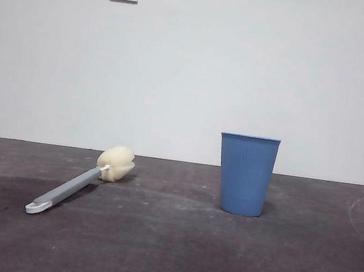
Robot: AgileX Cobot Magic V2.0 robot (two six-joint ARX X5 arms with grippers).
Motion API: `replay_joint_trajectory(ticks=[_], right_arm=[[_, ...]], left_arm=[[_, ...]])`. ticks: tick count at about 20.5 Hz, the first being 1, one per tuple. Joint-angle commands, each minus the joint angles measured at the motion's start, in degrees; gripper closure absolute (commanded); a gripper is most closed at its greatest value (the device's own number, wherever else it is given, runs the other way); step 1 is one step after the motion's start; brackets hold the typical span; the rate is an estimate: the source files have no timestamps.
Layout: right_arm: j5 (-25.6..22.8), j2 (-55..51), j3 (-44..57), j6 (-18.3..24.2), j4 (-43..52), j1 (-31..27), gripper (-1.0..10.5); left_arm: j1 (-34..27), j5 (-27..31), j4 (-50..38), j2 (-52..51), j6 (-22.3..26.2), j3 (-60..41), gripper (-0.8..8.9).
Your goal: Pick up the cup brush,pick up the cup,insert the brush into the cup,clean the cup,put the cup brush back,put the cup back to the fixed position on the table
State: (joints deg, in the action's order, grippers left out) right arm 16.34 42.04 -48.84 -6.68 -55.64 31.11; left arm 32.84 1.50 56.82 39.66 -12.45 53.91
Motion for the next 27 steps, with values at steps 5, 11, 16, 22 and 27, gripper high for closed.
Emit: replay_joint_trajectory(ticks=[5, 11, 16, 22, 27], right_arm=[[-0.2, -0.1, -0.1, 0.3, 0.2, 0.1, 9.5], [-0.2, -0.1, -0.1, 0.3, 0.2, 0.1, 9.5], [-0.2, -0.1, -0.1, 0.3, 0.2, 0.1, 9.5], [-0.2, -0.1, -0.1, 0.3, 0.2, 0.1, 9.5], [-0.2, -0.1, -0.1, 0.3, 0.2, 0.1, 9.5]], left_arm=[[0.2, -0.1, -0.2, -0.1, 0.7, -0.2, 8.17], [0.2, -0.1, -0.2, -0.1, 0.7, -0.2, 8.17], [0.0, 0.1, -0.2, -0.1, 0.7, -0.2, 8.17], [-9.7, 1.5, -16.2, -2.6, 11.2, -1.2, 8.17], [-22.4, -4.9, -56.2, -12.2, 17.4, -15.3, 8.17]])
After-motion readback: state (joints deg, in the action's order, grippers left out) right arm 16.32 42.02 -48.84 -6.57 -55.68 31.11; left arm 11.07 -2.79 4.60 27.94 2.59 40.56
